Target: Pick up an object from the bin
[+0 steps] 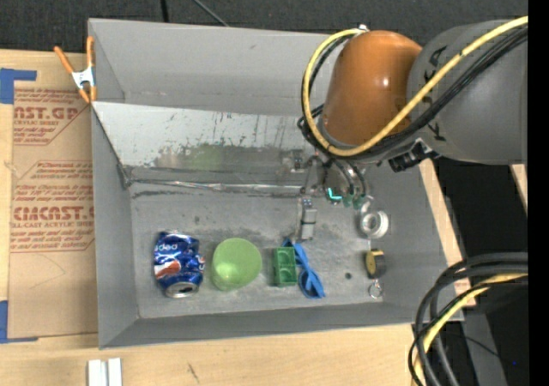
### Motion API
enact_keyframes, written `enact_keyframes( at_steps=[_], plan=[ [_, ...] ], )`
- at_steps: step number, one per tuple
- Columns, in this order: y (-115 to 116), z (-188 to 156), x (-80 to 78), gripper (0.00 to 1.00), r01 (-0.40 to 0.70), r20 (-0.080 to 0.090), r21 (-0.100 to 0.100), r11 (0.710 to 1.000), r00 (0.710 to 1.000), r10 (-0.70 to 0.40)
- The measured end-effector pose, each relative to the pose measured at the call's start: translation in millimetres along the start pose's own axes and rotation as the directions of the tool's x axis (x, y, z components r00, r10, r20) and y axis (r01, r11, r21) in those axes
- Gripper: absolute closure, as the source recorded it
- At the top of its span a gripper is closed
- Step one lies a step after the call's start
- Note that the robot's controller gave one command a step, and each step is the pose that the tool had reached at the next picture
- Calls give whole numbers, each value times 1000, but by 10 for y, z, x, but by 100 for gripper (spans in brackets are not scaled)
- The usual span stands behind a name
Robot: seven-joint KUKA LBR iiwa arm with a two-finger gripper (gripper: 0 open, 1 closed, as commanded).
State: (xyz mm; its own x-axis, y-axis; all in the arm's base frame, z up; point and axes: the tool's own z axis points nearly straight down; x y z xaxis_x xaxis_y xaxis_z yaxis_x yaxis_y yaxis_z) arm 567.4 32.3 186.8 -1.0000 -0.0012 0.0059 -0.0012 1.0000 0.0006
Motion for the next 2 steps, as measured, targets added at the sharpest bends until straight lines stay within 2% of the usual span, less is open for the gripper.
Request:
enact_keyframes(
  at_steps=[1,2],
  plan=[
    [-193,922,720,0,120,-5,0,993,993,-120],
    [-188,873,679,100,119,6,1,993,993,-119]
  ],
)
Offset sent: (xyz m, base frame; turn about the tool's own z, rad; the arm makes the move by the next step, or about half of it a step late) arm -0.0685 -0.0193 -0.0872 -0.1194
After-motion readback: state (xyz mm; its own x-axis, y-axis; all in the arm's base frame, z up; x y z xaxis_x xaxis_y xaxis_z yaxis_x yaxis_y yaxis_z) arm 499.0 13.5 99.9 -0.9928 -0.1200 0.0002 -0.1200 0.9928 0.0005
